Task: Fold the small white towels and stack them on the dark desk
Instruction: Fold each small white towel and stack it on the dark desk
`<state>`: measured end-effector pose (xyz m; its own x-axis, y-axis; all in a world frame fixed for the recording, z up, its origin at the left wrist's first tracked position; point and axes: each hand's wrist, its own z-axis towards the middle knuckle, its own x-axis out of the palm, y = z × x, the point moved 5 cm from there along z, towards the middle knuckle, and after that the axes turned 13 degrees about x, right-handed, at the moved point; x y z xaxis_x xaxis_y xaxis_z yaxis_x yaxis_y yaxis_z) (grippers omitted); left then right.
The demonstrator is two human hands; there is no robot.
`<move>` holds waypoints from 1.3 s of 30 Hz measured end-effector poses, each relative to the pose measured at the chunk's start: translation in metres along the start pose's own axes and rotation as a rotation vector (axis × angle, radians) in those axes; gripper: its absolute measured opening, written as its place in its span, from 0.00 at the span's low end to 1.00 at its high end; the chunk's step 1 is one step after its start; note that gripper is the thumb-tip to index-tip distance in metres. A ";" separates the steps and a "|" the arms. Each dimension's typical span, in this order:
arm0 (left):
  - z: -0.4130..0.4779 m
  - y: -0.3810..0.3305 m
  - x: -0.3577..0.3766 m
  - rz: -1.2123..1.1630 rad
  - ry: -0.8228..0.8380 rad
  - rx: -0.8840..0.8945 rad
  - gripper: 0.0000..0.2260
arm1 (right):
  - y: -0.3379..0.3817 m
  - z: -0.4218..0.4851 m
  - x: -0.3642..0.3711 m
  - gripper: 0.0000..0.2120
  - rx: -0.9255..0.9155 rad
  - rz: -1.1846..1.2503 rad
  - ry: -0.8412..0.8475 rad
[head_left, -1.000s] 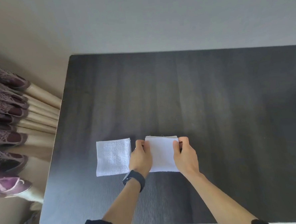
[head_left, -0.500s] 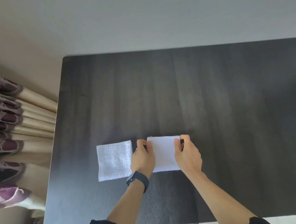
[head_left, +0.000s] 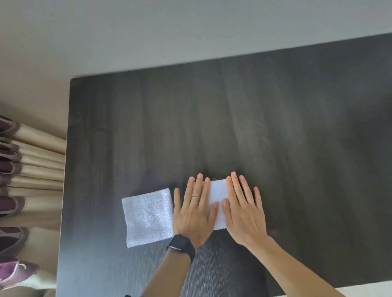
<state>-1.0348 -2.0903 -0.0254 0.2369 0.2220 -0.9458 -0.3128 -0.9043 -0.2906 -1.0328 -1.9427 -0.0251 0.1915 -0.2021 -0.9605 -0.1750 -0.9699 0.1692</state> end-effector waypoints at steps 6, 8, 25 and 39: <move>0.002 0.003 0.005 0.058 0.054 -0.006 0.30 | -0.003 0.001 0.010 0.28 0.012 -0.027 -0.003; 0.001 0.000 0.002 0.072 0.084 -0.002 0.30 | -0.003 0.001 0.008 0.28 0.016 -0.010 0.006; 0.047 -0.198 -0.140 -0.057 0.254 0.264 0.22 | -0.158 -0.102 -0.210 0.16 0.333 0.507 -0.244; -0.056 -0.706 -0.184 -0.312 0.052 1.163 0.20 | -0.479 -0.461 -0.391 0.10 0.960 0.534 -0.983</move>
<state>-0.8063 -1.5136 0.3620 0.4782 0.3335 -0.8125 -0.8710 0.0615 -0.4874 -0.5788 -1.4616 0.3717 -0.7496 0.0528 -0.6598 -0.6464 -0.2724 0.7127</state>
